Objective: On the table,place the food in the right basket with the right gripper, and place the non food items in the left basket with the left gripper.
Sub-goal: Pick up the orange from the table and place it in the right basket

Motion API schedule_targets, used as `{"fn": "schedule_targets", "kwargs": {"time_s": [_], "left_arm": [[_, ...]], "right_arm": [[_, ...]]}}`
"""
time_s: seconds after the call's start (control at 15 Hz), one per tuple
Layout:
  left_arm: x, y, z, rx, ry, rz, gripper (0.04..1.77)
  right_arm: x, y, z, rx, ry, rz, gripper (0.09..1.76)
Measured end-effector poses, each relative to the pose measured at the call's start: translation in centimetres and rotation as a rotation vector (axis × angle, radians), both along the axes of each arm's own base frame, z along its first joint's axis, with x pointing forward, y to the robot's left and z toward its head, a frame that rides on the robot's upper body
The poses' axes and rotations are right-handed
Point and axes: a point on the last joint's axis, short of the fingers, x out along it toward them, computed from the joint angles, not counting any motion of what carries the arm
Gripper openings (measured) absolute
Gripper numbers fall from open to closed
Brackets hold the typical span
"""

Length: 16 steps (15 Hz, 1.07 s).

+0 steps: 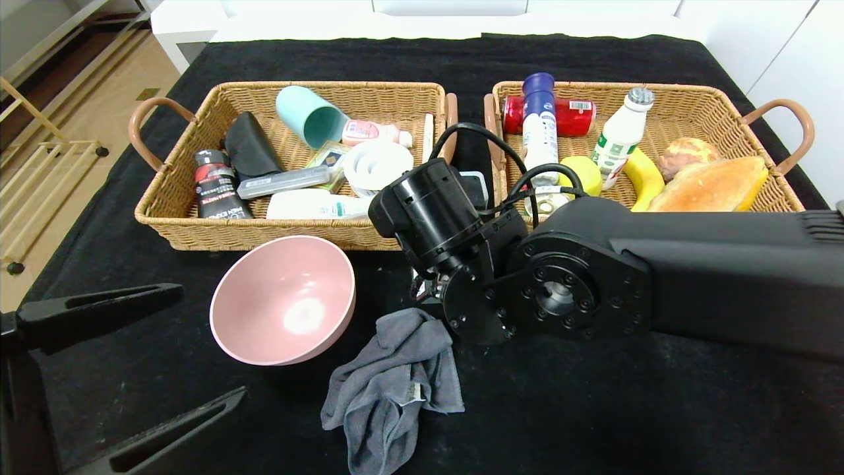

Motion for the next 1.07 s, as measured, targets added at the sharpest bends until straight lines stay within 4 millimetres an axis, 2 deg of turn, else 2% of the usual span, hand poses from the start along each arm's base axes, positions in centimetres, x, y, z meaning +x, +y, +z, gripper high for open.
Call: {"fn": "schedule_targets", "kwargs": {"time_s": [0.53,0.8,1.07], "left_arm": [[0.2,-0.1,-0.2,0.006,0.011,-0.001,1.72],[0.2,-0.2,-0.4,0.010,0.018,-0.002,1.72],[0.3,-0.2,-0.4,0.011,0.019,-0.002,1.72]], "right_arm": [[-0.6,0.0,0.3,-0.010,-0.008,-0.006,1.22],[-2.6,-0.4,2.0,0.003,-0.011,0.025,1.21],[-4.9,-2.2,3.7,-0.016,0.012,0.043,1.21]]}}
